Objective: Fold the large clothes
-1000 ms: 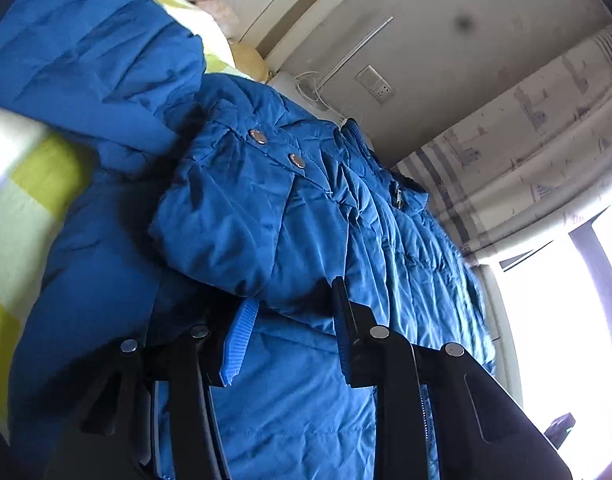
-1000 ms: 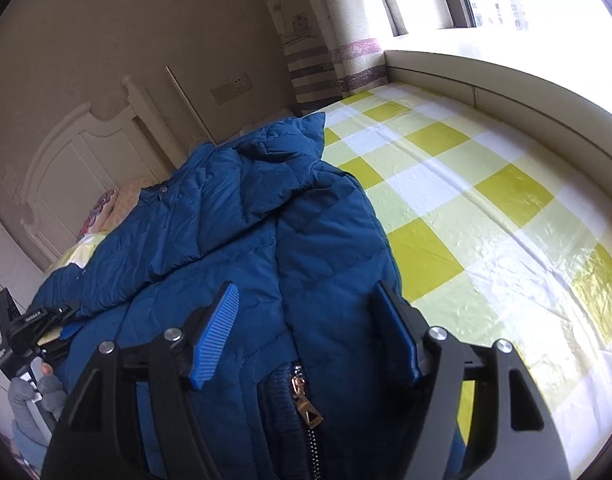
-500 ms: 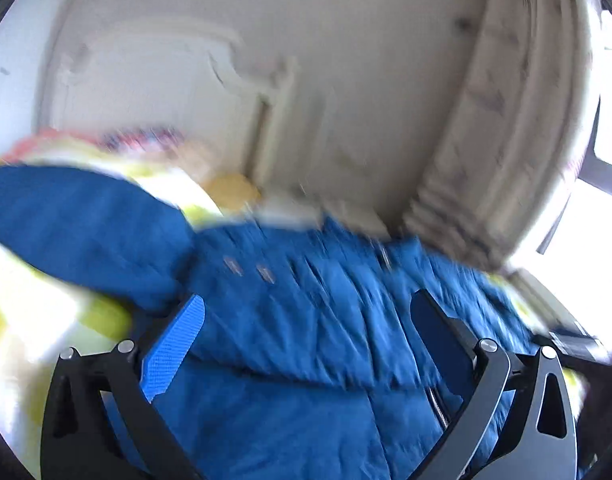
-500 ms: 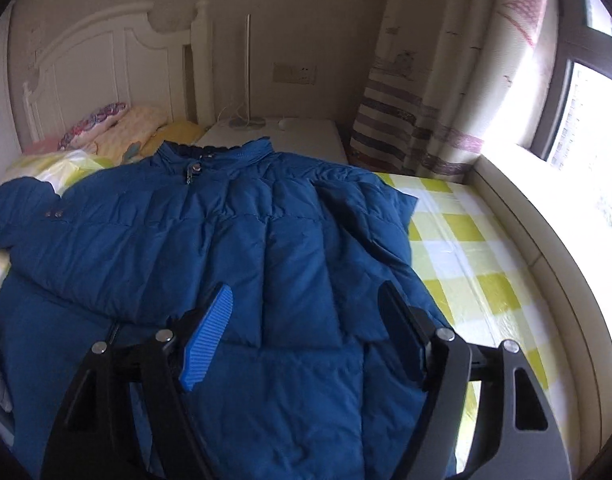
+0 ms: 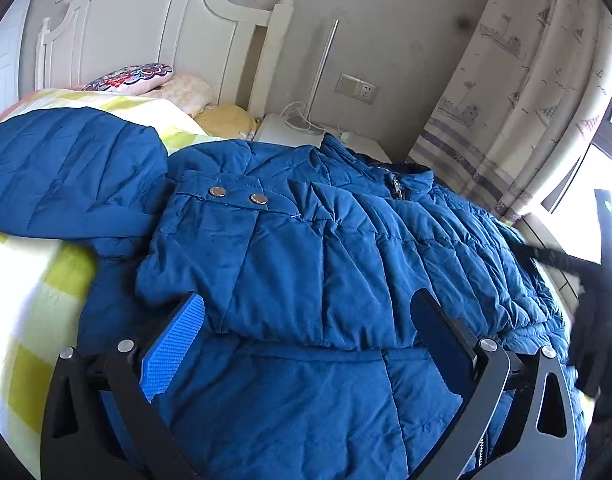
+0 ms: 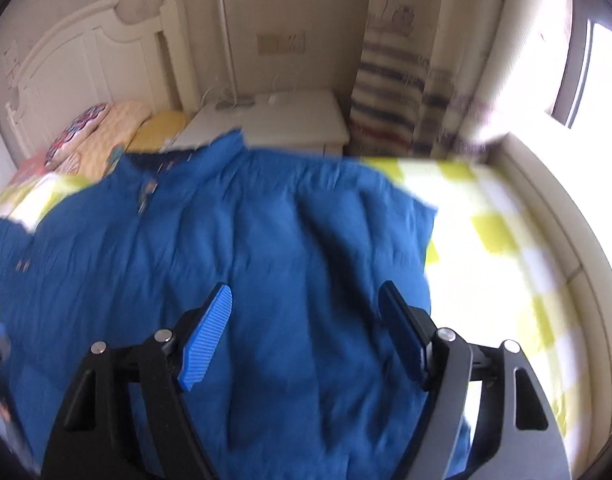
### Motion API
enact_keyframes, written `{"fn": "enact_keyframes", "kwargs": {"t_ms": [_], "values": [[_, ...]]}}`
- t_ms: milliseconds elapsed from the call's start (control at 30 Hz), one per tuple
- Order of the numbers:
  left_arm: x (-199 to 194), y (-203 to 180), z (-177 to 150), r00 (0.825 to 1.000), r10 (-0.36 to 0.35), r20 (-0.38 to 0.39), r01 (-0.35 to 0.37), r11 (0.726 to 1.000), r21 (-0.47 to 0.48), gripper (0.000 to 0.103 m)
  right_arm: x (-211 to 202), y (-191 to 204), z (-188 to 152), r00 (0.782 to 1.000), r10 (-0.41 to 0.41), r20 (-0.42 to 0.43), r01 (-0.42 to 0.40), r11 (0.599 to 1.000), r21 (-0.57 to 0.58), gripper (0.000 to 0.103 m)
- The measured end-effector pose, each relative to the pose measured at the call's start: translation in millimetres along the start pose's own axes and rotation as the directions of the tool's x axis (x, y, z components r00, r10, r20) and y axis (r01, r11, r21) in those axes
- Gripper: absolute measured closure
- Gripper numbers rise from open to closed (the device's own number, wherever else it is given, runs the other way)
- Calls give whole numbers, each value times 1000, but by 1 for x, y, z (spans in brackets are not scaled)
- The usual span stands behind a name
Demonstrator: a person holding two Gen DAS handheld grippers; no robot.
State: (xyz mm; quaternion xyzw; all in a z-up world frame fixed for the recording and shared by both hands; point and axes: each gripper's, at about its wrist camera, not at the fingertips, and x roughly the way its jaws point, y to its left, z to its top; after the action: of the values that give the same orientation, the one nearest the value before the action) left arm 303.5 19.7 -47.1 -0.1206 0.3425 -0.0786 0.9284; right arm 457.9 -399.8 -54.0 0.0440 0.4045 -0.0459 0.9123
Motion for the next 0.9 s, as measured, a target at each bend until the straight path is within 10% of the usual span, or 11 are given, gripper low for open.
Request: {"fn": "enact_keyframes", "kwargs": {"t_ms": [233,900], "values": [[2,6,-1,1000,-19,-19,18,999,-30,4,70,-5,14,992,10,-130,-7,1000,19,12],[11,16,0,997,-54,-57,48,995,-88,4,-41,69,-76,1000,21,6,-21,994,-104,3]]}}
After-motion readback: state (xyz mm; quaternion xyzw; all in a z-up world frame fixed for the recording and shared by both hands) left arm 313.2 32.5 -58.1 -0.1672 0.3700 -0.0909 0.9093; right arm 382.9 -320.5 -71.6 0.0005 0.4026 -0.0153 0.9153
